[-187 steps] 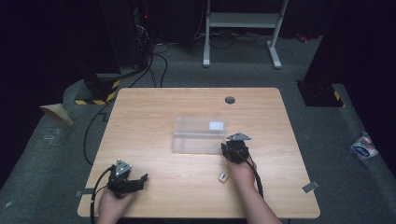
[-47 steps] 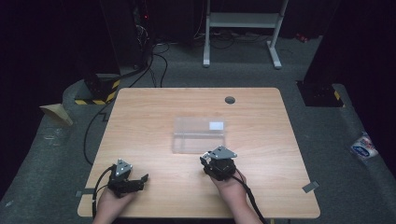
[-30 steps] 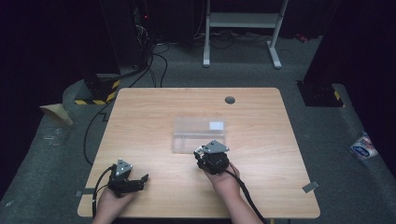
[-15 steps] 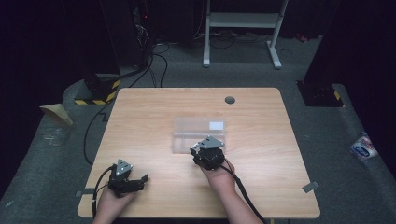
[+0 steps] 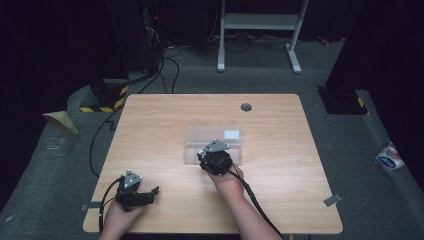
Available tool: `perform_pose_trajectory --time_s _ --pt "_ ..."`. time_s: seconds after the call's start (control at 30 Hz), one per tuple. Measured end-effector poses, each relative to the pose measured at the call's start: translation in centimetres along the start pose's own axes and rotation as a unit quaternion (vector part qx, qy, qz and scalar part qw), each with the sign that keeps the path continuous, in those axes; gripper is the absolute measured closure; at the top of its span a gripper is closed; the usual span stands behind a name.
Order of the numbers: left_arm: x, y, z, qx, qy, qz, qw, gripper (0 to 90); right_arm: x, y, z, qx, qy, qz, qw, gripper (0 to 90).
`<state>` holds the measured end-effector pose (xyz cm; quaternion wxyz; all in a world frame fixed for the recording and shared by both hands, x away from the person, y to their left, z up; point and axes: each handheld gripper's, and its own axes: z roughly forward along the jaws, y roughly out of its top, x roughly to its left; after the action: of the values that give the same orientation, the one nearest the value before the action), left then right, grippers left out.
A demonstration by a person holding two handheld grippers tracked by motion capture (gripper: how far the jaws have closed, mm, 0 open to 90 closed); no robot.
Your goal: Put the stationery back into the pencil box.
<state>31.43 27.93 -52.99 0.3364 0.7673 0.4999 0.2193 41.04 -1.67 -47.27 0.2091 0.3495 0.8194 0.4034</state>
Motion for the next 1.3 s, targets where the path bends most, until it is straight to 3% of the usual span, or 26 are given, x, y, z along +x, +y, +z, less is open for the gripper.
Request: perform_pose_trajectory --time_s 0.6,0.9,1.13,1.3 --pt "0.1 0.0 0.0 0.0 -0.003 0.003 1.0 13.7 0.7 1.7 2.5 0.008 0.004 -0.007 0.9999 58.1" --pt "0.1 0.0 0.0 0.0 -0.003 0.003 1.0 13.6 0.8 1.7 3.4 0.012 0.008 0.003 0.9999 58.1" --pt "0.1 0.0 0.0 0.001 -0.003 0.004 1.0 13.7 1.1 2.4 4.3 0.014 0.016 -0.012 0.9997 58.1" --pt "0.1 0.0 0.0 0.001 -0.003 0.004 1.0 13.7 1.1 2.6 4.9 0.015 0.021 -0.005 0.9997 58.2"
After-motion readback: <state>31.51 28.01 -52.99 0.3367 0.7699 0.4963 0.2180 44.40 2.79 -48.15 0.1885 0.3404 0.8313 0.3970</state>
